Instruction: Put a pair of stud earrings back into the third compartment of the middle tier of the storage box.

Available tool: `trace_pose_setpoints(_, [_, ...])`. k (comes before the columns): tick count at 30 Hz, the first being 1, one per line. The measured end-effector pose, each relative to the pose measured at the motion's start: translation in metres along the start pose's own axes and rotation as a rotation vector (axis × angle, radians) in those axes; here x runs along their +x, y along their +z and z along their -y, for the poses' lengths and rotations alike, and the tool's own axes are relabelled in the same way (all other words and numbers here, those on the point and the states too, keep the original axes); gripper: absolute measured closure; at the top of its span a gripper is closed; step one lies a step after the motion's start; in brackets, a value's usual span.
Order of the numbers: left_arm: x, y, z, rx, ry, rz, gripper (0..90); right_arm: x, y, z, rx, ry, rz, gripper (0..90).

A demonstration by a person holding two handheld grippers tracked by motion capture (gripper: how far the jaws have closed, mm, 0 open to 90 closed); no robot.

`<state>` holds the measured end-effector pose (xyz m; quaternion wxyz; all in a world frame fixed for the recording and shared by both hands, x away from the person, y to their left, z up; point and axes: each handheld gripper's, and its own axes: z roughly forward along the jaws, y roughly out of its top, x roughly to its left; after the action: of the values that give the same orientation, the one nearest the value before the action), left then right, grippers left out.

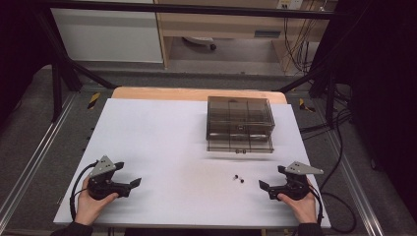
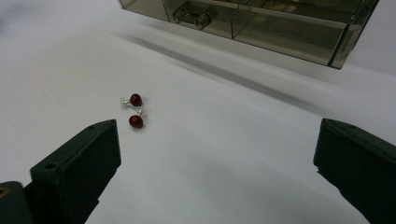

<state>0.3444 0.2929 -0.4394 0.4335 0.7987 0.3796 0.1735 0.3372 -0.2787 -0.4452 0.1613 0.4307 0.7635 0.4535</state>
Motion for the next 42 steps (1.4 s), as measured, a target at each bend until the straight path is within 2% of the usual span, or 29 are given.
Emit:
trace_pose_setpoints(19, [-0.001,0.002,0.004,0.019,0.010,-0.007,6.5,0.005,0.005,0.000,0.033,-0.025,-0.008,1.5])
trace_pose_setpoints(27, [0.000,0.002,0.005,0.022,0.006,-0.014,6.5,0.008,0.008,-0.003,0.037,-0.020,-0.005,1.6])
trace_pose_setpoints(42, [0.001,0.002,0.006,0.020,0.004,-0.016,6.5,0.027,0.024,-0.013,0.084,-0.055,-0.009,3.5])
